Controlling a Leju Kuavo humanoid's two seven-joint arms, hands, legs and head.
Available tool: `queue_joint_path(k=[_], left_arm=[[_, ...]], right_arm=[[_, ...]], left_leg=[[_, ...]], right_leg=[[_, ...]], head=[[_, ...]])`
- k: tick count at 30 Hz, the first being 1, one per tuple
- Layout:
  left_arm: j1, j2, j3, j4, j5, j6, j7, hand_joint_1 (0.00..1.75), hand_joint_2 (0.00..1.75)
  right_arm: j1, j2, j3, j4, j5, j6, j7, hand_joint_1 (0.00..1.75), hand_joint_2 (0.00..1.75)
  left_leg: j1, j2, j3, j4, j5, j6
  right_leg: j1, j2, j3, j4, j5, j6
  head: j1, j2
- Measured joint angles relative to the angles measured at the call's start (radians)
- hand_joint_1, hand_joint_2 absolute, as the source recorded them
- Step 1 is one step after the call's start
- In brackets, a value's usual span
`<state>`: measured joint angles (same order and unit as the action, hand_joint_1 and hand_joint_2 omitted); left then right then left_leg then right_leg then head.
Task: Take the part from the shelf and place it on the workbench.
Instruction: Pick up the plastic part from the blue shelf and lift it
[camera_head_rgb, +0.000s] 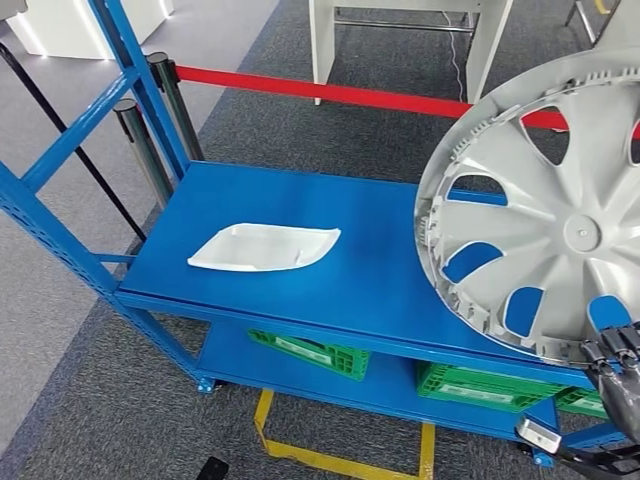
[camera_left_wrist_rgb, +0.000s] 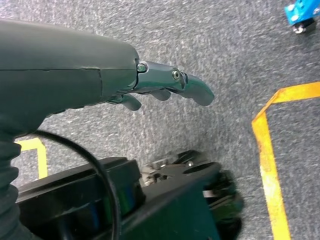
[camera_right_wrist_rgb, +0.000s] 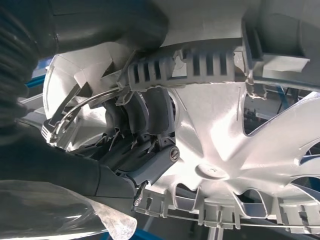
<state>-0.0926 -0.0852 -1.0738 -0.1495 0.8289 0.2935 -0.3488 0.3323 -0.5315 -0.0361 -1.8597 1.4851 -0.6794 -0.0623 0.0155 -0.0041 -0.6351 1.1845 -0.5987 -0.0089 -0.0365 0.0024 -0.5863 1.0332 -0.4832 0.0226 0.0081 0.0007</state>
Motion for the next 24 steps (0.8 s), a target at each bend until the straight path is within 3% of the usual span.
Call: queue_joint_path(k=[2,3,4,7,9,12,14,16,17,18,19,22,24], left_arm=[[0.000,0.000,-0.002,0.000,0.000,0.000,0.001,0.00,1.75],[0.000,0.000,-0.003,0.000,0.000,0.000,0.002,0.00,1.75],[0.000,0.000,-0.004,0.000,0.000,-0.001,0.004,0.00,1.75],[-0.003,0.003,-0.006,0.000,0.000,-0.002,0.007,0.00,1.75],[-0.005,0.006,-0.007,0.000,0.000,-0.002,0.008,0.00,1.75],[-0.004,0.004,-0.010,0.000,-0.003,-0.002,0.008,0.00,1.75],[-0.004,0.004,-0.013,0.000,-0.006,0.000,0.007,0.00,1.75],[-0.002,0.003,-0.015,0.000,-0.006,0.002,0.006,0.00,1.75],[-0.001,0.002,-0.016,0.000,-0.006,0.001,0.006,0.00,1.75],[0.001,0.001,-0.017,0.000,-0.006,0.001,0.006,0.00,1.75],[0.002,0.000,-0.018,0.000,-0.006,0.001,0.006,0.00,1.75],[0.001,0.000,-0.021,0.000,-0.006,0.002,0.006,0.00,1.75],[0.000,0.001,-0.022,0.000,-0.007,0.002,0.006,0.00,1.75]], right_arm=[[0.001,0.003,0.000,0.000,0.000,0.000,0.000,1.75,1.75],[0.002,0.005,-0.001,0.000,0.002,0.000,0.000,1.75,1.75],[0.003,0.006,-0.002,0.000,0.005,0.000,0.000,1.75,1.75],[0.011,0.007,-0.007,-0.008,0.027,0.000,0.004,1.75,1.75],[0.018,0.007,-0.011,-0.017,0.047,0.000,0.012,1.75,1.75],[0.023,0.007,-0.014,-0.033,0.054,0.000,0.018,1.75,1.75],[0.023,0.010,-0.018,-0.047,0.051,0.000,0.016,1.75,1.75],[0.020,0.022,-0.025,-0.060,0.064,0.000,0.015,1.75,1.75],[0.020,0.029,-0.028,-0.066,0.073,0.000,0.016,1.75,1.75],[0.020,0.034,-0.030,-0.071,0.079,0.000,0.016,1.75,1.75],[0.020,0.038,-0.031,-0.074,0.081,0.000,0.015,1.75,1.75],[0.018,0.047,-0.037,-0.079,0.064,0.000,0.008,1.75,1.75],[0.017,0.054,-0.040,-0.077,0.052,0.000,0.003,1.75,1.75]], left_leg=[[-0.002,0.000,-0.026,0.109,-0.057,0.005],[-0.006,0.000,-0.018,0.119,-0.057,0.012],[-0.011,0.000,0.008,0.092,-0.040,0.022],[-0.036,0.003,0.139,-0.110,0.019,0.068],[-0.048,0.008,0.177,-0.182,0.026,0.076],[-0.048,0.010,0.174,-0.210,0.056,0.071],[-0.041,0.013,0.166,-0.227,0.082,0.074],[-0.040,0.015,0.150,-0.227,0.095,0.073],[-0.039,0.016,0.142,-0.226,0.100,0.070],[-0.037,0.017,0.135,-0.224,0.104,0.067],[-0.034,0.018,0.129,-0.220,0.107,0.063],[-0.024,0.018,0.113,-0.199,0.105,0.049],[-0.026,0.017,0.102,-0.180,0.100,0.037]], right_leg=[[0.011,-0.002,-0.019,0.000,0.013,-0.010],[0.017,-0.002,-0.028,0.001,0.021,-0.013],[0.023,-0.002,-0.038,0.001,0.029,-0.015],[0.036,-0.001,-0.061,0.000,0.050,-0.016],[0.036,-0.005,-0.066,-0.002,0.062,-0.010],[0.029,-0.007,-0.074,-0.007,0.075,0.006],[0.027,-0.004,-0.102,0.044,0.030,0.017],[0.022,-0.003,-0.145,0.167,-0.046,0.030],[0.018,-0.003,-0.158,0.219,-0.070,0.036],[0.014,-0.004,-0.156,0.242,-0.078,0.042],[0.009,-0.004,-0.132,0.224,-0.069,0.049],[-0.005,-0.007,-0.002,0.040,-0.021,0.071],[-0.004,-0.002,0.033,-0.014,-0.026,0.061]], head=[[0.000,0.000],[0.000,0.000],[0.000,0.000],[0.002,0.000],[0.002,0.000],[-0.001,0.000],[0.001,0.000],[0.003,0.000],[0.003,0.000],[0.003,0.000],[0.003,0.000],[0.003,0.000],[0.006,0.000]])
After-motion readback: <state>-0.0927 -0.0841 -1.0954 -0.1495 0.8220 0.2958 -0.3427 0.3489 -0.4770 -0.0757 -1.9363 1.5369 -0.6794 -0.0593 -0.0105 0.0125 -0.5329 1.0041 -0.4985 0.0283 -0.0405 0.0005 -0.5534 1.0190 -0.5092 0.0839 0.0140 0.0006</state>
